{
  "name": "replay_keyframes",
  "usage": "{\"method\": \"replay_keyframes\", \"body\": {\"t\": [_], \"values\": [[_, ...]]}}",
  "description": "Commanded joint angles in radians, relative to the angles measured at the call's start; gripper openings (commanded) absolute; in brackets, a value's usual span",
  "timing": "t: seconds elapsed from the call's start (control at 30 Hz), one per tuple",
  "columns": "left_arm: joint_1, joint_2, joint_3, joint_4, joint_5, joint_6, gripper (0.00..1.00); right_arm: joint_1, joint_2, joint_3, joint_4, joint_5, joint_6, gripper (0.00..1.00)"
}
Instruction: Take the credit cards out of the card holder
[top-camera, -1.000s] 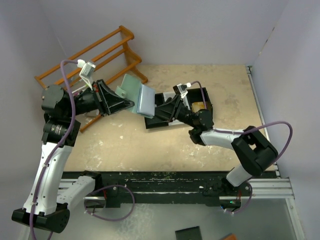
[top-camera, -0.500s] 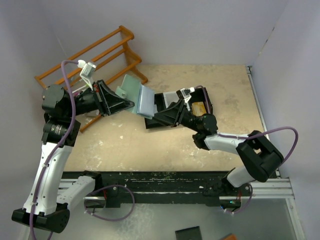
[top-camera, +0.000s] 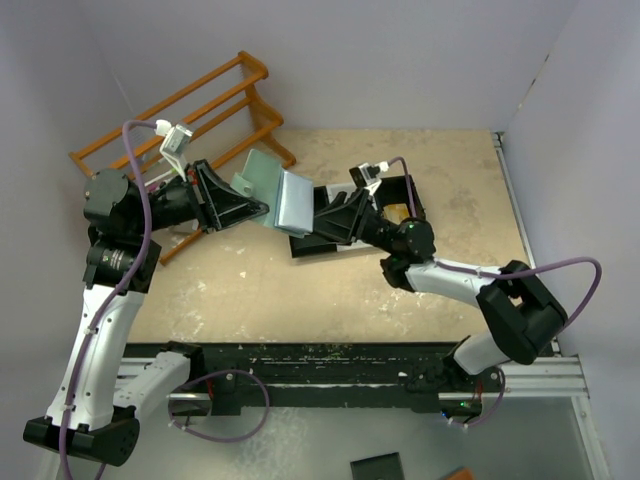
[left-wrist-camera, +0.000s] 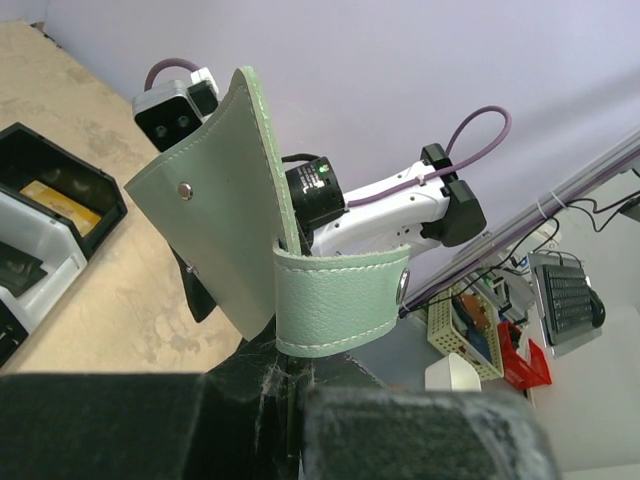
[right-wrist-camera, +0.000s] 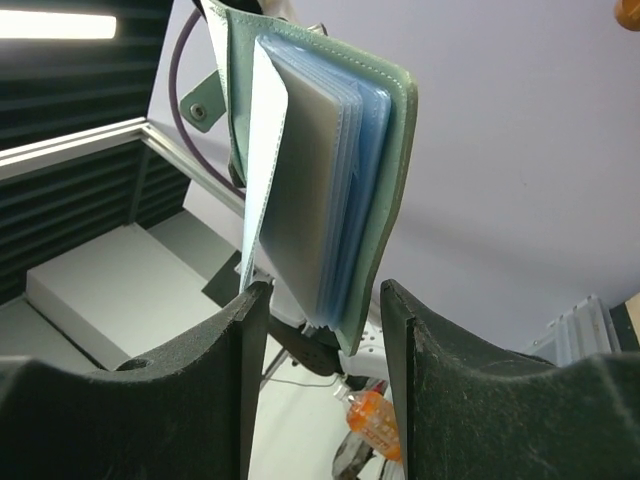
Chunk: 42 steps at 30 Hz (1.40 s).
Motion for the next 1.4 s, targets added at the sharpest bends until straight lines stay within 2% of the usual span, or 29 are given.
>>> {"method": "replay_keyframes", "body": {"t": [0.0, 0.1, 0.17, 0.27, 0.37, 0.4, 0.43, 0.47, 0.5, 0.53, 0.57, 0.63, 0.7, 0.8, 0.93, 1.0, 1.17, 1.37], "values": [[0.0, -0.011, 0.027, 0.036, -0.005, 0.016, 0.0, 0.013, -0.019, 0.052, 0.164, -0.01, 0.007, 0.51], [0.0, -0.014, 0.013, 0.035, -0.006, 0.026, 0.0, 0.023, -0.008, 0.075, 0.161, 0.001, 0.001, 0.5], [0.0, -0.017, -0.005, 0.033, -0.004, 0.043, 0.0, 0.032, 0.006, 0.102, 0.16, 0.006, -0.001, 0.43], [0.0, -0.022, -0.042, -0.019, -0.006, 0.134, 0.0, 0.036, 0.008, 0.124, 0.158, 0.002, 0.011, 0.22], [0.0, -0.025, -0.04, -0.178, -0.063, 0.364, 0.0, 0.03, -0.062, 0.084, 0.028, -0.035, -0.059, 0.0], [0.0, -0.023, -0.032, -0.275, -0.121, 0.461, 0.13, 0.025, -0.109, 0.074, -0.091, -0.043, -0.127, 0.0], [0.0, -0.019, -0.026, -0.338, -0.17, 0.553, 0.36, 0.024, -0.17, 0.08, -0.315, -0.045, -0.234, 0.0], [0.0, -0.013, -0.022, -0.394, -0.241, 0.632, 0.58, 0.024, -0.245, 0.117, -0.608, 0.018, -0.407, 0.0], [0.0, -0.008, -0.022, -0.433, -0.289, 0.705, 0.73, 0.048, -0.322, 0.2, -0.994, 0.123, -0.601, 0.0], [0.0, -0.005, -0.032, -0.455, -0.323, 0.762, 0.77, 0.096, -0.338, 0.31, -1.301, 0.284, -0.775, 0.0], [0.0, -0.007, -0.047, -0.461, -0.346, 0.794, 0.8, 0.13, -0.323, 0.405, -1.508, 0.404, -0.866, 0.0], [0.0, -0.012, -0.083, -0.452, -0.362, 0.826, 0.86, 0.139, -0.269, 0.537, -1.794, 0.518, -0.937, 0.0], [0.0, -0.015, -0.127, -0.418, -0.332, 0.816, 0.91, 0.153, -0.225, 0.628, -1.976, 0.617, -0.981, 0.0], [0.0, -0.014, -0.168, -0.369, -0.228, 0.754, 1.0, 0.18, -0.183, 0.714, -2.134, 0.764, -1.011, 0.0], [0.0, -0.055, -0.234, -0.248, -0.132, 0.666, 0.99, 0.249, -0.095, 0.838, -2.352, 0.957, -1.034, 0.0], [0.0, -0.076, -0.256, -0.216, -0.158, 0.665, 0.99, 0.273, -0.035, 0.898, -2.44, 1.024, -1.037, 0.0], [-0.002, -0.084, -0.264, -0.218, -0.264, 0.687, 0.99, 0.347, 0.061, 0.994, -2.539, 1.121, -1.036, 0.0], [-0.002, -0.095, -0.293, -0.22, -0.319, 0.7, 0.99, 0.389, 0.093, 1.044, -2.53, 1.092, -1.051, 0.0]]}}
